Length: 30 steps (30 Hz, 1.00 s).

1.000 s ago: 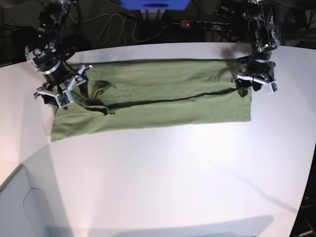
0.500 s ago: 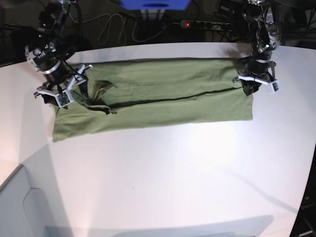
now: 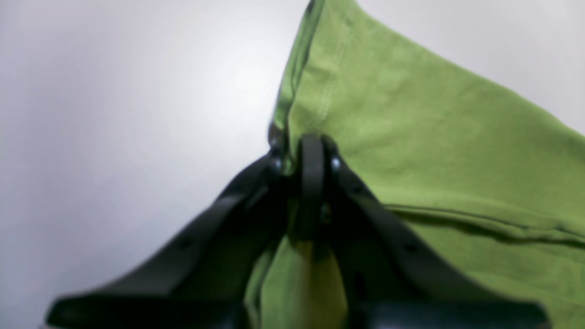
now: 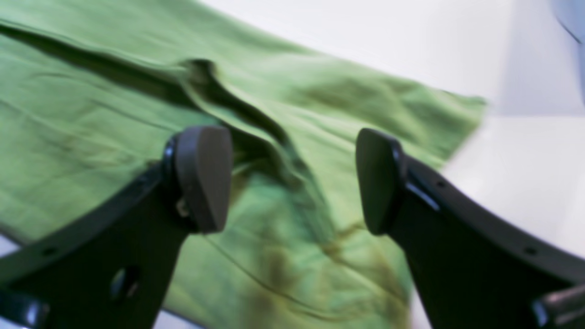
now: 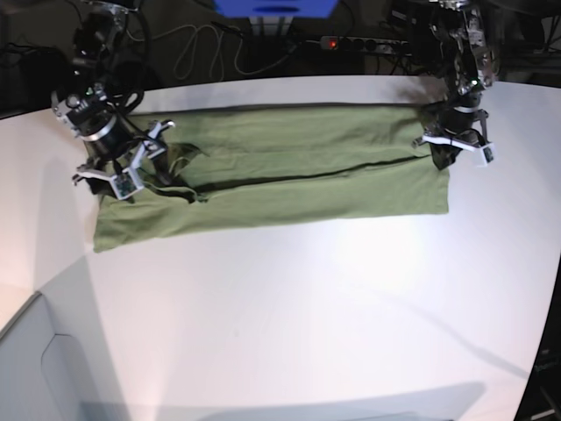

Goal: Fold the T-shirt properly

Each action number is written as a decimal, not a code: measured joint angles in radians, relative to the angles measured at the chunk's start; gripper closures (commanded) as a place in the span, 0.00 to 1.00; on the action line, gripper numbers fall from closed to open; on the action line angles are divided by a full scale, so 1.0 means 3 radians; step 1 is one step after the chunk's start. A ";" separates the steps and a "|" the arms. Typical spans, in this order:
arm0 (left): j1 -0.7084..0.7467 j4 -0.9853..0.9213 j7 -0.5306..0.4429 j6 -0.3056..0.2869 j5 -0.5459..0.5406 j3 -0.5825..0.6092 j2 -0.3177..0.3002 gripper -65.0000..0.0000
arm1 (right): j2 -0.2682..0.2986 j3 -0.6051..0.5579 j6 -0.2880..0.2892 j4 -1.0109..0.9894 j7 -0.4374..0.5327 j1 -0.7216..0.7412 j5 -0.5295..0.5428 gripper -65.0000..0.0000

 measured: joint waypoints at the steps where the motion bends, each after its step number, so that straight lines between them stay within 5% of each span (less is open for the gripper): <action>1: -0.0006 0.0000 0.0009 0.0000 0.0004 0.0001 0.0000 1.00 | -0.0008 -0.0024 0.0004 -0.0038 -0.0020 0.0043 -0.0017 0.36; 10: 0.0004 -0.0009 -0.0005 -0.0001 0.0008 0.0000 0.0000 1.00 | -0.0164 -0.0038 0.0009 -0.0533 -0.0301 0.0781 0.0004 0.42; 17: 0.0005 -0.0009 -0.0003 -0.0001 0.0009 0.0000 0.0001 1.00 | -0.0163 -0.0036 0.0004 -0.0857 -0.0374 0.0781 -0.0005 0.99; 30: -0.0006 0.0004 0.0014 -0.0001 0.0009 -0.0011 0.0001 1.00 | -0.0069 -0.0219 0.0006 -0.0697 -0.0355 0.0310 0.0020 1.00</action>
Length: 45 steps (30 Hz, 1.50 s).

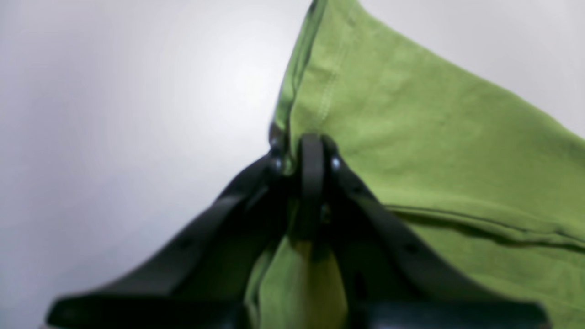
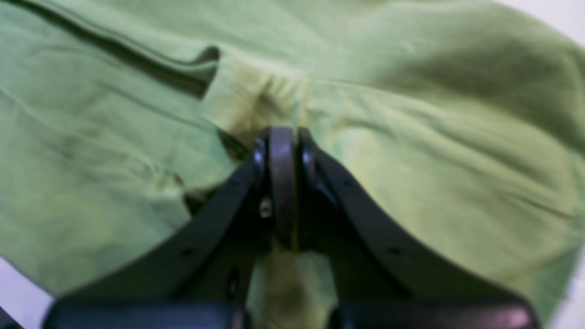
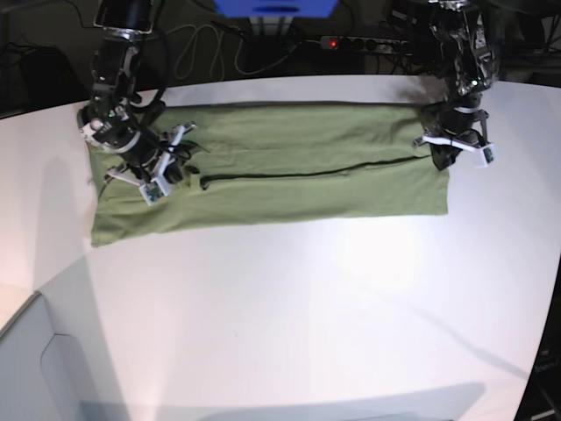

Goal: Fold the T-shirt properly

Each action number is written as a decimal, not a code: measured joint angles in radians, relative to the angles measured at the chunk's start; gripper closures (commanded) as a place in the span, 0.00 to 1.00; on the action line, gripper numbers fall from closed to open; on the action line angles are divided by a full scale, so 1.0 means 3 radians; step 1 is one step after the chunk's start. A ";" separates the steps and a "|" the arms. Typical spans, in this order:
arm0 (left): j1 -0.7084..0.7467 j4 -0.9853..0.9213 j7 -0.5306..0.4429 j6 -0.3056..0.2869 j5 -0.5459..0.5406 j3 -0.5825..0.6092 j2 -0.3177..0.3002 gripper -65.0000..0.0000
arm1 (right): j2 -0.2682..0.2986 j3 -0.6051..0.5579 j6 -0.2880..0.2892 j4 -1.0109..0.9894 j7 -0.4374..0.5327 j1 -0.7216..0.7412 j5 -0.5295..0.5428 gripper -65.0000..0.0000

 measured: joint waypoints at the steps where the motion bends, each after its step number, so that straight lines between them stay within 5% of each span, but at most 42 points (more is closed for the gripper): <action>1: 0.0000 0.0001 0.0009 0.0000 -0.0001 0.0000 0.0000 1.00 | 0.0015 0.0014 0.0000 0.0112 -0.0015 -0.0031 -0.0015 1.00; 8: 0.0006 0.0134 0.0142 0.0045 0.0032 0.0000 0.0004 1.00 | 0.0052 0.0136 -0.0001 0.0870 0.0056 -0.0156 0.0043 1.00; 22: 0.0048 0.1054 0.0205 0.0070 0.0057 0.0017 0.0025 1.00 | 0.0099 0.0251 0.0003 0.0056 0.0019 -0.0159 -0.0013 1.00; 27: 0.0037 0.1531 0.0210 0.0039 0.0075 0.0033 0.0226 1.00 | 0.0114 0.0245 -0.0003 -0.0029 0.0069 -0.0130 0.0027 1.00; 36: -0.0027 0.1673 0.0206 0.0080 0.0135 0.1026 0.0253 1.00 | 0.0136 0.0238 0.0000 -0.0041 0.0034 -0.0076 0.0019 1.00; 45: -0.0329 0.1255 0.0174 0.0088 0.0821 0.1963 0.0463 1.00 | 0.0140 0.0230 -0.0001 -0.0039 0.0042 -0.0084 0.0022 1.00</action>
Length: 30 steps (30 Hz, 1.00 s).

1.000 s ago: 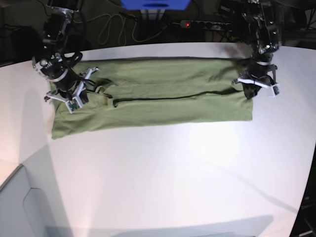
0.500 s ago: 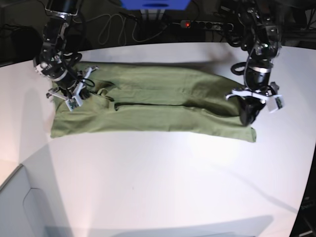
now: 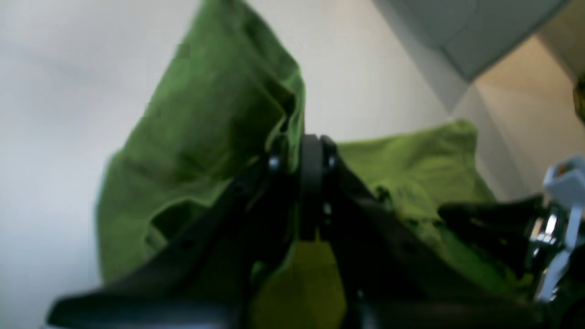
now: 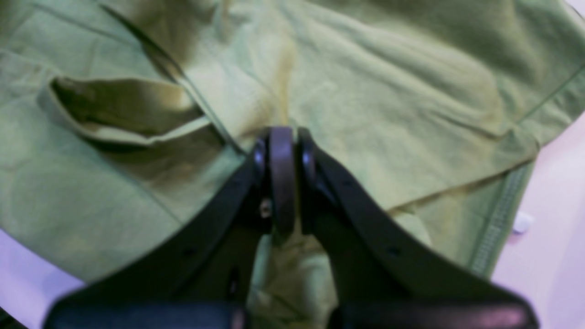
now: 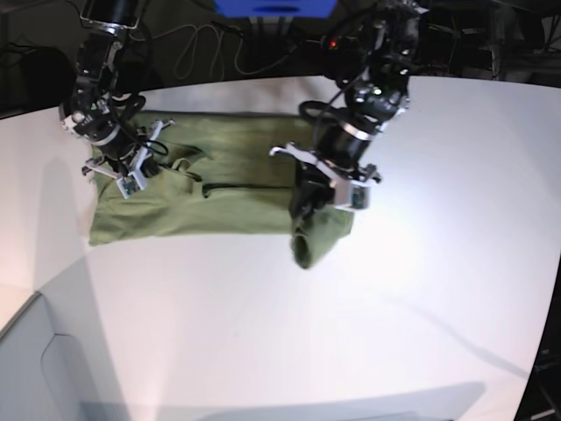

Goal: Fold the T-shirt properly
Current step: 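Fold the held strip end with the left gripper toward the right gripper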

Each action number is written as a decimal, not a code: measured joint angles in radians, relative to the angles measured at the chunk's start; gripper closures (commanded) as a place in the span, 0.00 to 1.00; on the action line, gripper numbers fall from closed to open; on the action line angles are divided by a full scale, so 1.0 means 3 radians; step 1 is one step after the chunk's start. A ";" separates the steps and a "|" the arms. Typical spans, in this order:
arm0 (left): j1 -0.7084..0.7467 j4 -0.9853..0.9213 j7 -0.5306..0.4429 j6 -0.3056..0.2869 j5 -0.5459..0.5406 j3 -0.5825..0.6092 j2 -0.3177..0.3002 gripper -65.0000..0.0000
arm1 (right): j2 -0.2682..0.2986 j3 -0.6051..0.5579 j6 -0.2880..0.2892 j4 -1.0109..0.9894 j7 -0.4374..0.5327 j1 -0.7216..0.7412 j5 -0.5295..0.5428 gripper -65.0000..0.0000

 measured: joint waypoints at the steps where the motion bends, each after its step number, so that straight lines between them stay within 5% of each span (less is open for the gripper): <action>1: -0.0027 -0.0080 0.0001 0.0005 0.0038 0.0071 0.0036 1.00 | 0.0005 0.0000 0.0001 0.0000 -0.0001 0.0000 -0.0001 1.00; 10: -0.0348 -0.0682 -0.0001 0.0000 0.0131 0.0675 0.0095 1.00 | 0.0005 -0.0006 0.0000 0.0000 -0.0005 0.0001 -0.0003 1.00; 30: -0.0556 -0.1044 0.0000 0.0011 0.0134 0.0706 0.0404 1.00 | 0.0004 -0.0006 0.0000 0.0000 -0.0004 0.0000 -0.0003 1.00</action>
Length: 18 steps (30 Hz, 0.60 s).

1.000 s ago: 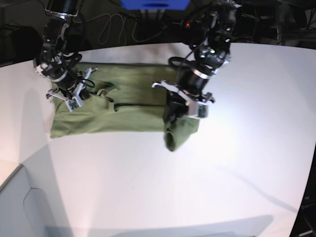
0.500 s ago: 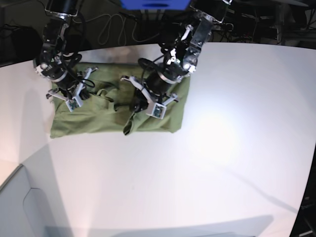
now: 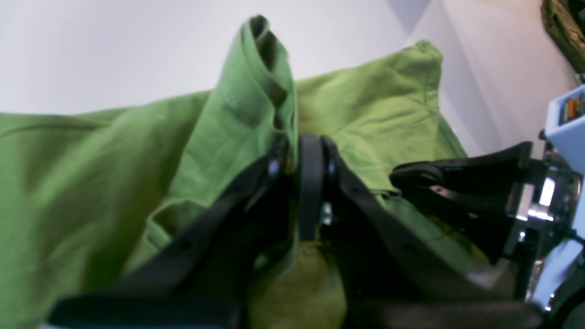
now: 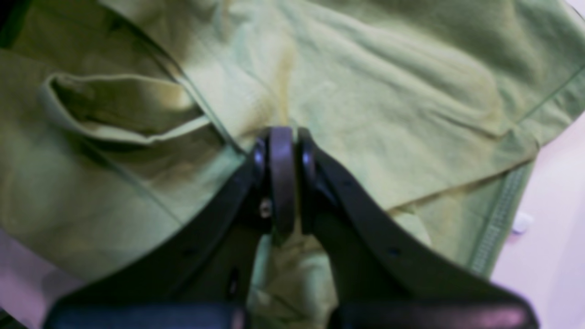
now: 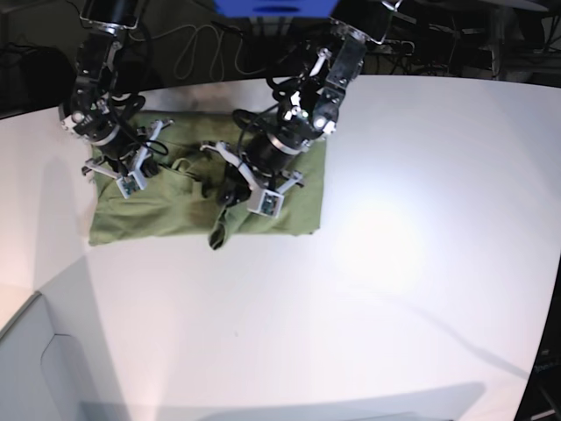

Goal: Fold the T-shirt properly
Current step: 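Fold the held strip end with the left gripper toward the right gripper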

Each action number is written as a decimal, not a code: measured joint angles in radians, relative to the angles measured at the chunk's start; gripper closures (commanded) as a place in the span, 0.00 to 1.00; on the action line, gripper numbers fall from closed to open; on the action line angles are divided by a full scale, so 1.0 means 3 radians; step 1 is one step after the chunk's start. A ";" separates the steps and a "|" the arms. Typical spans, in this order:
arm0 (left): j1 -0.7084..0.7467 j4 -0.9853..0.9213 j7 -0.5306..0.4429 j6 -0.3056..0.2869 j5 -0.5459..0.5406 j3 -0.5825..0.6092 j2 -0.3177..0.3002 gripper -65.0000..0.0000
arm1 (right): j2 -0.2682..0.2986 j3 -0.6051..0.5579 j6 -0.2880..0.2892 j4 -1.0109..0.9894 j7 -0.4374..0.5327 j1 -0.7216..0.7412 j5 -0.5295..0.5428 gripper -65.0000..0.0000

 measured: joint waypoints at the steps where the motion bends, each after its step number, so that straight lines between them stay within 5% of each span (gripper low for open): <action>1: 0.0000 0.0000 0.0000 -0.0003 0.0000 0.0000 0.0001 1.00 | 0.0000 0.0000 0.0000 0.0000 0.0001 0.0000 0.0001 1.00; 4: 0.0000 0.0000 0.0000 0.0003 0.0000 0.0022 -0.0001 1.00 | 0.0000 0.0000 0.0000 0.0000 0.0001 0.0000 0.0001 1.00; 11: 0.0019 0.0050 0.0024 0.0004 -0.0011 0.0084 -0.0010 0.50 | -0.0001 0.0000 0.0000 0.0000 0.0001 0.0000 0.0001 1.00; 18: 0.0118 0.0755 0.0004 -0.0010 -0.0018 0.0062 -0.0173 0.51 | -0.0001 0.0000 0.0000 0.0000 0.0001 0.0000 0.0001 1.00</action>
